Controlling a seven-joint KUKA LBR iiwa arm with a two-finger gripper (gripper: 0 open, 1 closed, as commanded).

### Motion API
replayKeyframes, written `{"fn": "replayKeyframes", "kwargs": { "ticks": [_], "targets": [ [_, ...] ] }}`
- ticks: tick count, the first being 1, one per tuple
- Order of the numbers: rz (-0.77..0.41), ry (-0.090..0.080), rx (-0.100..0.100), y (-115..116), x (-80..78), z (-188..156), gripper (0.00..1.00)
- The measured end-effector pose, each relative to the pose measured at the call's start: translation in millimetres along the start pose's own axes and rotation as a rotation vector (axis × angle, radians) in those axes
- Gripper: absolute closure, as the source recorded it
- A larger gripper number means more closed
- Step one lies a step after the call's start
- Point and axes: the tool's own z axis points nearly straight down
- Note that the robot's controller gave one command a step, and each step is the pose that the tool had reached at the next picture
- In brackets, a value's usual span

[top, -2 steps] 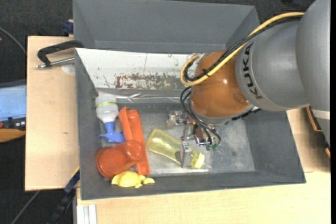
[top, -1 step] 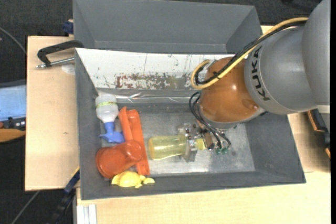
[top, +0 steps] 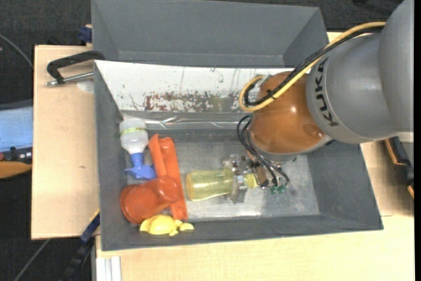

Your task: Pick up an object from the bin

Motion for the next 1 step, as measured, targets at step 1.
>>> {"fn": "replayKeyframes", "kwargs": {
  "ticks": [1],
  "targets": [
    [-0.019, 0.003, -0.001, 0.7, 2.6, -49.5, 1.0]
  ]
}}
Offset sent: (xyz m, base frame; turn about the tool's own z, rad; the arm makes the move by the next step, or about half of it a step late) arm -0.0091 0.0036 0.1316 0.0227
